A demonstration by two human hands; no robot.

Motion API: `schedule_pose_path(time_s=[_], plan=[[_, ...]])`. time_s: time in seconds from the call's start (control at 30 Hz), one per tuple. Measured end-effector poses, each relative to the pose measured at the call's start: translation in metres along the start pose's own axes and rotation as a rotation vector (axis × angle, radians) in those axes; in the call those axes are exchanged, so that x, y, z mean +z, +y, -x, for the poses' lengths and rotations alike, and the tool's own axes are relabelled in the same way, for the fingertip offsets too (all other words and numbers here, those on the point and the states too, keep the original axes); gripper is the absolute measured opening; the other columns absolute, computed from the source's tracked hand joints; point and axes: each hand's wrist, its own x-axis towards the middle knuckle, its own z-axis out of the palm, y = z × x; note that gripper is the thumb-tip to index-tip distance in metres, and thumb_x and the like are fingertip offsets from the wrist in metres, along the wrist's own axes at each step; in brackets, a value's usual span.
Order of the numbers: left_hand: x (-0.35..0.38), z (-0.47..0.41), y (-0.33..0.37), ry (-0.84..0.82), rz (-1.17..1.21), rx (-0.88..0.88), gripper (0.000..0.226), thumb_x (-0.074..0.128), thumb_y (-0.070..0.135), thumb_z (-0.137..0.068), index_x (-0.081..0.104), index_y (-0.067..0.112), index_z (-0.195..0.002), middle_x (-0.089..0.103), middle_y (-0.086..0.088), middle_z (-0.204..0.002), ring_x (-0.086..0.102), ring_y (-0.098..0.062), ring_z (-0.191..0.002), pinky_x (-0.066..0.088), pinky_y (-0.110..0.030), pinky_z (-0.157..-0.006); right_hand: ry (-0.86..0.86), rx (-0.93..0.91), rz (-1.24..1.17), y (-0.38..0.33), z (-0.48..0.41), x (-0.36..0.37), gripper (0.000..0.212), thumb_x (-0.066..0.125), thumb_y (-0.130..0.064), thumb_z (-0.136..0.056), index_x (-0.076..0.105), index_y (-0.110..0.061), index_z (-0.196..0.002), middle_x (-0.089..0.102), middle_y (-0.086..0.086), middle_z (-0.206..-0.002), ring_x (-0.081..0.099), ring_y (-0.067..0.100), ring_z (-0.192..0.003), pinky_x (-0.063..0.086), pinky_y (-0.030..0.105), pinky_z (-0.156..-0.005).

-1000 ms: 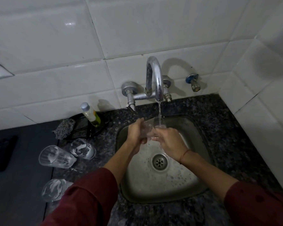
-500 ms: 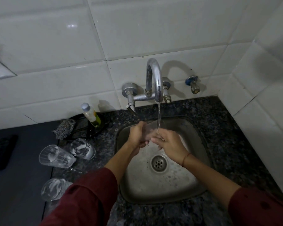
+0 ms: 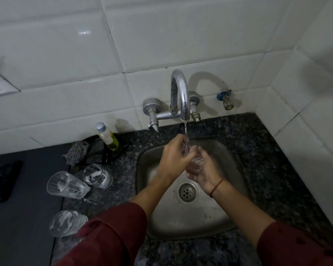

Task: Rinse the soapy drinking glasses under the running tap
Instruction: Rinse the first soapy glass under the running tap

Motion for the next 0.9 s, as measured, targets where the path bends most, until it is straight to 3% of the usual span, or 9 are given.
schedule_pose_path(time_s=[0.1, 0.17, 0.3, 0.43, 0.53, 0.63, 0.73, 0.83, 0.9], plan=[[0.003, 0.003, -0.007, -0.067, -0.008, 0.064, 0.02, 0.066, 0.026, -0.097, 0.06, 0.013, -0.111, 0.059, 0.0, -0.095, 0.056, -0.012, -0.082, 0.048, -0.026, -0.07, 0.047, -0.056, -0.03, 0.001, -0.006, -0.006, 0.05, 0.05, -0.05, -0.099, 0.067, -0.008, -0.121, 0.063, 0.007, -0.085, 0.048, 0.011, -0.054, 0.04, 0.025, -0.044], [0.008, 0.007, -0.013, -0.05, 0.012, 0.008, 0.015, 0.056, 0.024, -0.101, 0.063, 0.013, -0.107, 0.06, -0.003, -0.096, 0.058, -0.015, -0.086, 0.049, -0.028, -0.075, 0.135, -0.174, 0.131, 0.001, -0.005, -0.005, 0.049, 0.052, -0.051, -0.098, 0.062, -0.008, -0.12, 0.06, 0.01, -0.091, 0.048, 0.01, -0.054, 0.038, 0.025, -0.043], [0.016, 0.01, -0.026, 0.166, 0.69, -0.711, 0.035, 0.041, 0.022, -0.101, 0.063, 0.009, -0.077, 0.065, -0.01, -0.075, 0.054, -0.021, -0.063, 0.043, -0.032, -0.055, 0.041, -0.447, 0.515, 0.002, 0.013, 0.003, 0.052, 0.072, -0.048, -0.086, 0.053, -0.022, -0.127, 0.062, 0.003, -0.114, 0.065, 0.013, -0.086, 0.048, 0.025, -0.057], [0.011, 0.005, -0.038, 0.171, 1.144, -0.756, 0.048, 0.026, 0.032, -0.102, 0.063, 0.005, -0.088, 0.068, -0.015, -0.085, 0.063, -0.025, -0.069, 0.05, -0.033, -0.065, -0.097, -0.683, 0.834, -0.006, 0.026, 0.005, 0.067, 0.08, -0.034, -0.079, 0.05, -0.022, -0.137, 0.054, -0.003, -0.121, 0.059, 0.008, -0.107, 0.056, 0.025, -0.08], [0.01, 0.003, -0.027, 0.074, 1.089, -0.731, 0.059, 0.018, 0.037, -0.106, 0.066, 0.005, -0.089, 0.065, -0.008, -0.073, 0.046, -0.015, -0.049, 0.033, -0.025, -0.042, -0.032, -0.886, 0.958, -0.01, 0.034, -0.004, 0.059, 0.077, -0.014, -0.082, 0.052, -0.02, -0.135, 0.05, -0.005, -0.126, 0.051, 0.011, -0.116, 0.055, 0.025, -0.084], [0.011, 0.002, -0.029, 0.034, 1.018, -0.74, 0.06, 0.017, 0.037, -0.107, 0.065, 0.004, -0.094, 0.064, -0.008, -0.071, 0.046, -0.014, -0.049, 0.029, -0.024, -0.041, 0.009, -1.067, 1.145, -0.011, 0.039, -0.013, 0.057, 0.074, -0.01, -0.083, 0.053, -0.016, -0.135, 0.049, -0.003, -0.132, 0.042, 0.012, -0.124, 0.043, 0.02, -0.1], [0.013, 0.001, -0.032, 0.06, 1.01, -0.777, 0.05, 0.024, 0.035, -0.106, 0.059, 0.006, -0.085, 0.059, -0.008, -0.072, 0.047, -0.015, -0.051, 0.03, -0.025, -0.042, -0.106, -1.217, 1.301, -0.014, 0.039, -0.016, 0.042, 0.069, -0.014, -0.086, 0.06, -0.011, -0.127, 0.056, 0.002, -0.127, 0.044, 0.015, -0.126, 0.033, 0.019, -0.108], [0.013, 0.002, -0.034, 0.046, 0.984, -0.785, 0.05, 0.031, 0.029, -0.102, 0.065, 0.011, -0.07, 0.056, -0.004, -0.063, 0.043, -0.014, -0.047, 0.026, -0.027, -0.044, -0.294, -1.095, 1.666, -0.025, 0.033, -0.007, 0.032, 0.055, -0.038, -0.095, 0.063, -0.016, -0.117, 0.063, -0.001, -0.123, 0.052, 0.018, -0.122, 0.039, 0.036, -0.1], [0.015, 0.003, -0.037, -0.017, 0.912, -0.794, 0.046, 0.036, 0.03, -0.099, 0.066, 0.013, -0.067, 0.054, -0.006, -0.064, 0.041, -0.016, -0.048, 0.025, -0.029, -0.044, -0.361, -0.922, 1.964, -0.034, 0.027, 0.004, 0.026, 0.055, -0.037, -0.098, 0.06, -0.019, -0.115, 0.062, 0.001, -0.125, 0.056, 0.021, -0.12, 0.039, 0.037, -0.095]])
